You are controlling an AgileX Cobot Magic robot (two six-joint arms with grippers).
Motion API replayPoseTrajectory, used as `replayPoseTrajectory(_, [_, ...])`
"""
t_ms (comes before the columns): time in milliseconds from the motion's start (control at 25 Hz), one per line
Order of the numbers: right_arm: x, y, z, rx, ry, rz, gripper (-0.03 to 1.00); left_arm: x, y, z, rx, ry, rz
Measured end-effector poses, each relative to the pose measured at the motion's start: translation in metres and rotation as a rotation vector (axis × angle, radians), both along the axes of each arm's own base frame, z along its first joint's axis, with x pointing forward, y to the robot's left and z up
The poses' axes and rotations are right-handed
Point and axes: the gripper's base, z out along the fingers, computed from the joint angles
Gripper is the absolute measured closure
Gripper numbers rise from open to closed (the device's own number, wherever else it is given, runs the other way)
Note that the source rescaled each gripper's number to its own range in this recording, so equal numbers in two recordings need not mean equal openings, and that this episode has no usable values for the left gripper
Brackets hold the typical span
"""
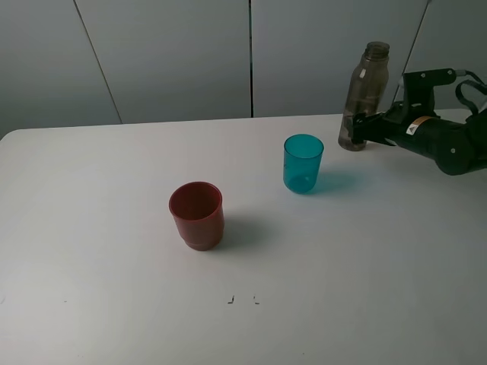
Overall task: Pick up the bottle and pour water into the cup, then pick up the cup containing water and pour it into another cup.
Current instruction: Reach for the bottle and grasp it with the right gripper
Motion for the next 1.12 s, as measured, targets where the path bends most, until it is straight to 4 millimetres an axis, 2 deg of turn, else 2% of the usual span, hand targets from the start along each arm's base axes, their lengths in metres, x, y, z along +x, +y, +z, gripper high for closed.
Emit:
replayPoseTrajectory(440, [0.026, 0.001, -0.006, 0.026, -0.031, -0.007, -0.03, 0.0, 0.0, 0.0, 0.0, 0.0, 0.0])
replayPoseTrajectory(800, [0.036, 0.002, -0.005, 0.026, -0.057, 0.007, -0.03, 0.0, 0.0, 0.0, 0.0, 0.0, 0.0])
replayPoseTrajectory(1120, [0.042, 0.003, -0.014, 0.031, -0.06, 0.009, -0.03, 0.0, 0.0, 0.0, 0.0, 0.0, 0.0])
